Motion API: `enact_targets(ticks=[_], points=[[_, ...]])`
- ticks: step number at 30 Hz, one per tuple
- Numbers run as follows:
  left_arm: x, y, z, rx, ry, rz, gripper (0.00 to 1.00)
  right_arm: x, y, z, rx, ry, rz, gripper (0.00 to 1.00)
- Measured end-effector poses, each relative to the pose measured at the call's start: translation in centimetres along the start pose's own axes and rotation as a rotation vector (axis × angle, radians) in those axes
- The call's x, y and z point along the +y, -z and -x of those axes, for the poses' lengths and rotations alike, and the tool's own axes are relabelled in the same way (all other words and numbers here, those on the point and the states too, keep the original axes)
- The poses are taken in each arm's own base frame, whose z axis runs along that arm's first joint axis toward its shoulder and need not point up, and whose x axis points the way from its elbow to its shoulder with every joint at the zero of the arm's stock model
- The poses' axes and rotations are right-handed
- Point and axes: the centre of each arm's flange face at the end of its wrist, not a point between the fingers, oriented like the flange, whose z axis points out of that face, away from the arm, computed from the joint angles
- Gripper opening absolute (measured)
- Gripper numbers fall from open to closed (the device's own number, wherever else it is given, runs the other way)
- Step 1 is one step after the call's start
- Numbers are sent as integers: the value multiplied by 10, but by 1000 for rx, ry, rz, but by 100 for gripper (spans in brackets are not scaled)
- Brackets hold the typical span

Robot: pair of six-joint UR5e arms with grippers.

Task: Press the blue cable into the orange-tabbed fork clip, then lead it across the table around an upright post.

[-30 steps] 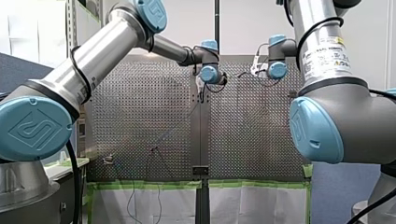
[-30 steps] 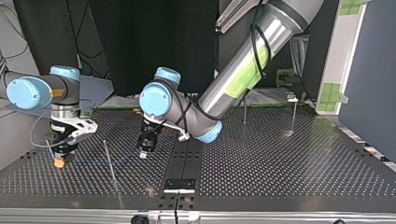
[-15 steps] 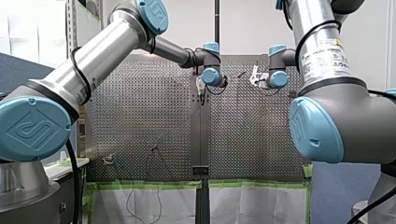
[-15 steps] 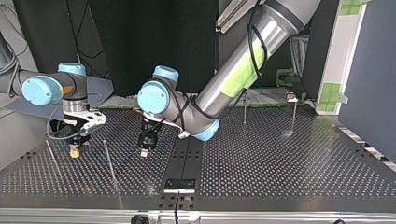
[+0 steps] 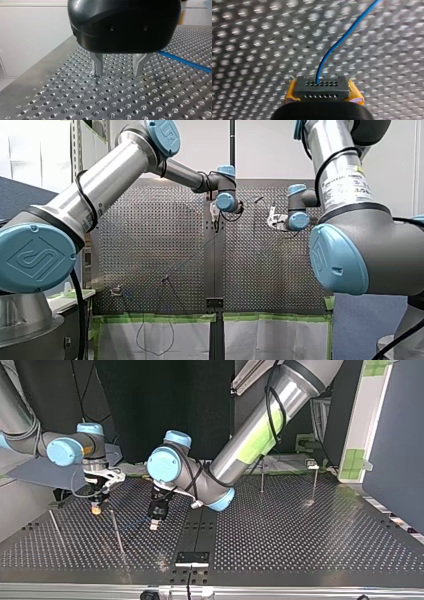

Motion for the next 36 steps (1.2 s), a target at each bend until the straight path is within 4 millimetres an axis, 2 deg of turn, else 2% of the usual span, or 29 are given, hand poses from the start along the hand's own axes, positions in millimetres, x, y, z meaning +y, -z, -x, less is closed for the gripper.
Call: enact_targets(ticks=[2,3,4,11,18,27,36], points=[[0,-1,0,-3,2,0,95,4,0,9,-4,2,1,0],[0,-1,0,-5,4,1,95,5,0,13,-4,3,1,0],[1,-1,0,-6,6,2,100,7,0,17,-4,5,2,0],[9,-5,-5,-5,33,28,100,15,-1,40,-27,20,11,0],[15,-15,-34,22,39,33,100,22,4,56,-26,13,18,0],[16,-18,-37,12,67,27,100,37,10,80,-34,3,35,0],[15,-18,-37,13,69,25,100,62,9,119,-80,-24,91,0]])
